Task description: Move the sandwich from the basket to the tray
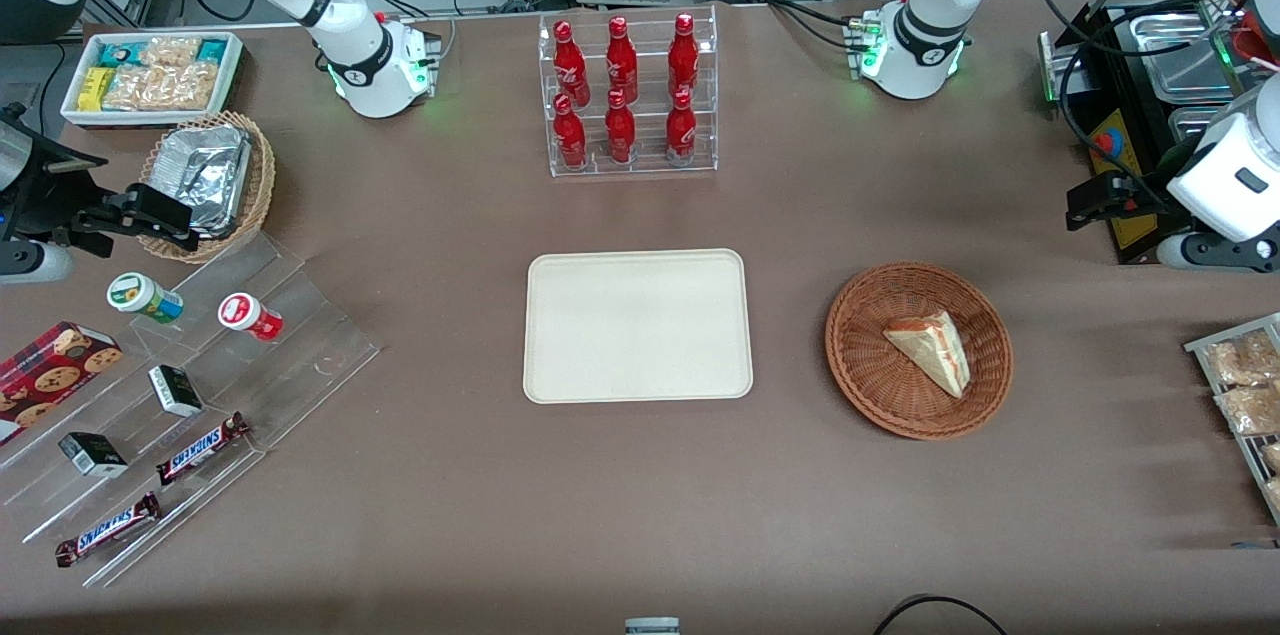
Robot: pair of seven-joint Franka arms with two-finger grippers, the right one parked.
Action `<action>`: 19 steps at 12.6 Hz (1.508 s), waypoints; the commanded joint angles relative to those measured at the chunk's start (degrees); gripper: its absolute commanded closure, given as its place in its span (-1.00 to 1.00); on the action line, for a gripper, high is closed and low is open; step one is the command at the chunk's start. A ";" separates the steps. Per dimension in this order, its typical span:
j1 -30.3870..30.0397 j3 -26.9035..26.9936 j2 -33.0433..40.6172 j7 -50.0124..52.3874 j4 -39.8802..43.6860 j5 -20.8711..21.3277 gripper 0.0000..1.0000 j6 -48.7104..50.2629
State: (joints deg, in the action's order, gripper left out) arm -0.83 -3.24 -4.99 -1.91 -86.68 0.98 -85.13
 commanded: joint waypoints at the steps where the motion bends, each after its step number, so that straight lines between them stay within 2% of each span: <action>1: -0.84 -0.81 0.42 -0.81 -0.50 2.69 -1.00 -1.26; 8: -0.84 -0.81 -5.19 1.81 -1.20 3.24 -1.00 -5.56; 10: -0.84 -0.72 -7.48 5.58 -1.64 3.33 -1.00 -7.76; 12: -0.85 -0.46 -7.66 8.75 -6.62 3.33 -1.00 -14.06; 16: -0.23 -0.46 -7.66 29.18 -17.26 3.42 -1.00 -26.72; 19: 1.17 -0.54 -7.22 40.54 -23.60 3.42 -1.00 -34.64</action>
State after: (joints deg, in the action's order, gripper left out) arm -0.72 -3.51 -14.10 31.53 -105.78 3.52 -115.67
